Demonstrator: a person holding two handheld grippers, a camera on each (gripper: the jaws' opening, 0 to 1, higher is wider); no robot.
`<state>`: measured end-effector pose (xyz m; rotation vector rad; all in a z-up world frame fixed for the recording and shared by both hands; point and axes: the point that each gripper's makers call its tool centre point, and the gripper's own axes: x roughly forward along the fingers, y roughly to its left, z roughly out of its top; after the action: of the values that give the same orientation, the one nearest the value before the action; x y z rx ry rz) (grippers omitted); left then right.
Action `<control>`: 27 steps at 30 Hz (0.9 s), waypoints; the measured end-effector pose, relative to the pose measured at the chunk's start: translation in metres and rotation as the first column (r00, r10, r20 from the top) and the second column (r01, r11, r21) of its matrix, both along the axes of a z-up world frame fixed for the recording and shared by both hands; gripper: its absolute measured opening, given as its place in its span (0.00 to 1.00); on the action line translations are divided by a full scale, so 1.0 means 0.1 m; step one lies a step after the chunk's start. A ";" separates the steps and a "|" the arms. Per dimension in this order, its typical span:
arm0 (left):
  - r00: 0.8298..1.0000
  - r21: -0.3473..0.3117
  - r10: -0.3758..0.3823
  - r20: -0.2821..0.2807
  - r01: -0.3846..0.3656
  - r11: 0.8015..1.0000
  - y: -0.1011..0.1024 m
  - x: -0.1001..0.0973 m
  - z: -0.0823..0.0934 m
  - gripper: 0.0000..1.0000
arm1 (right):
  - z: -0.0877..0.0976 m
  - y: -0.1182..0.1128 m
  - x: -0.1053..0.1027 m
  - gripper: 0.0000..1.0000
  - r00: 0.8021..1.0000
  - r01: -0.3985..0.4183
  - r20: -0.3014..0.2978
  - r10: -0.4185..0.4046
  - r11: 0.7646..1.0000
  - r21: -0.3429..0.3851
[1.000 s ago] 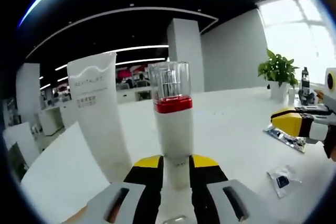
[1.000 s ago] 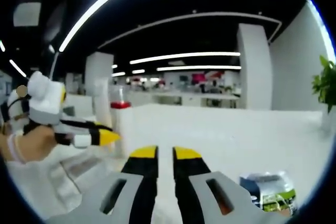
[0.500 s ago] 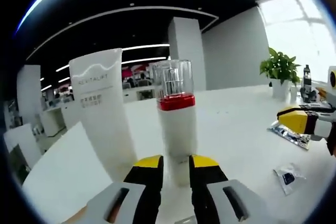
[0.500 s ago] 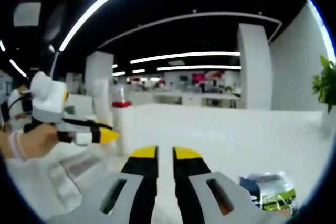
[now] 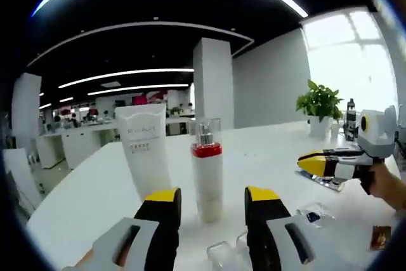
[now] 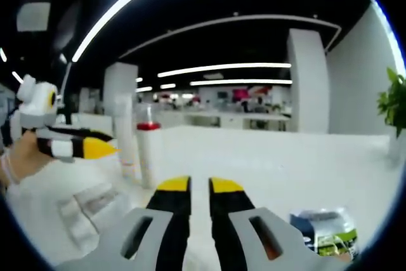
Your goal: Arrange the skincare products in the storage area until every visible bottle or jar stands upright without overlapping.
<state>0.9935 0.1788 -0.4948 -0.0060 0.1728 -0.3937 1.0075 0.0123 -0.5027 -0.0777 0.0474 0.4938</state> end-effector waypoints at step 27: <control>0.974 0.031 -0.112 -0.198 0.121 0.992 0.01 -0.87 -0.82 0.80 | -0.08 0.13 -0.05 0.17 0.998 -0.065 -0.015 0.065 0.997 -0.049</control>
<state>0.9063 0.1796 -0.5767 0.0080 0.3777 -0.5066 1.0028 0.0252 -0.5110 -0.1244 0.0701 0.5583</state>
